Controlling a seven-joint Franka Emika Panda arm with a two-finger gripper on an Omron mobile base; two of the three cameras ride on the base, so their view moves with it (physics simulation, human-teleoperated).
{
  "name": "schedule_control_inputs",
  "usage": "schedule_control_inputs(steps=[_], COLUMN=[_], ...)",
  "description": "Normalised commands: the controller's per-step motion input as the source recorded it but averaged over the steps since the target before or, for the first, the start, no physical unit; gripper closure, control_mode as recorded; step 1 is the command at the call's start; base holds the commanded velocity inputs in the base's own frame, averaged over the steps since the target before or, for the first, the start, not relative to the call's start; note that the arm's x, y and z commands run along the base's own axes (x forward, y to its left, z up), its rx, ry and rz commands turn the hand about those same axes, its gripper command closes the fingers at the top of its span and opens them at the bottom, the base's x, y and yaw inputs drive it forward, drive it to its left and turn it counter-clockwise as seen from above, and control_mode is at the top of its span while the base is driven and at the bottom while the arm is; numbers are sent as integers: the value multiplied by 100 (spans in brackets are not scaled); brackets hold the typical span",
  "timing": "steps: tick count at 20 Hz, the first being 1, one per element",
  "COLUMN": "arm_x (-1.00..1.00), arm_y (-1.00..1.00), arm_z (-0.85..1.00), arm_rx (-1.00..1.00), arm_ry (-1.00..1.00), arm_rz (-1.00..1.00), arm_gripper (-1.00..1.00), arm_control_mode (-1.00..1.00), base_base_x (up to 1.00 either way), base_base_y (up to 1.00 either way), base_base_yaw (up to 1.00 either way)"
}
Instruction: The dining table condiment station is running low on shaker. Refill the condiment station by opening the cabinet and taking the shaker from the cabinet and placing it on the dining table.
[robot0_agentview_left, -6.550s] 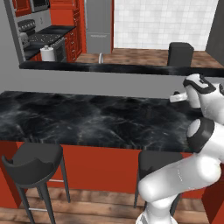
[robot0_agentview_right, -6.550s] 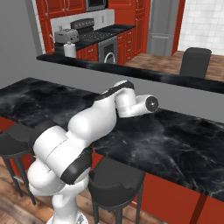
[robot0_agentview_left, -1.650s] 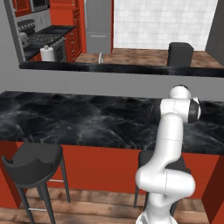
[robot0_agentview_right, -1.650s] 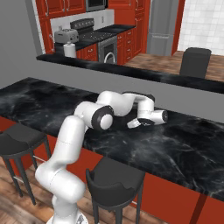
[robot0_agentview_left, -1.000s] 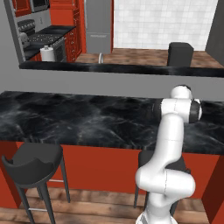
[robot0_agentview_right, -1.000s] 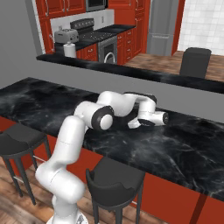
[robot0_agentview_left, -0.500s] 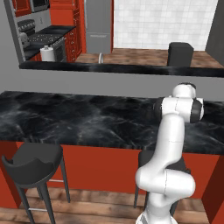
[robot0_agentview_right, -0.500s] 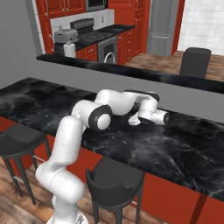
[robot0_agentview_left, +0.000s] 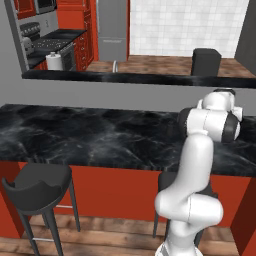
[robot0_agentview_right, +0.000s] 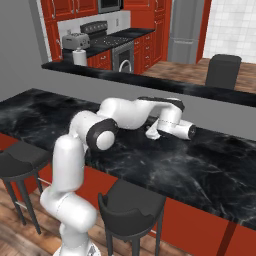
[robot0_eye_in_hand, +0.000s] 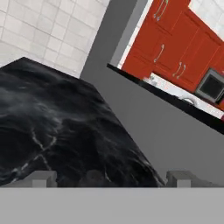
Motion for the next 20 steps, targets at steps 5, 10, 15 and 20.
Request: schedule_control_inputs(steps=[5, 10, 15, 20], arm_x=[-87, -99, -98, -97], arm_y=[47, 77, 75, 53], arm_z=[64, 48, 57, 61], arm_rx=[-16, -23, -23, -21], arm_ry=[-19, -12, -10, -14], arm_rz=[7, 14, 14, 12], arm_gripper=[-100, -100, -100, -100], arm_control_mode=[-100, -100, -100, -100], base_base_x=[0, 0, 0, 0], base_base_y=[0, 0, 0, 0], base_base_yaw=[0, 0, 0, 0])
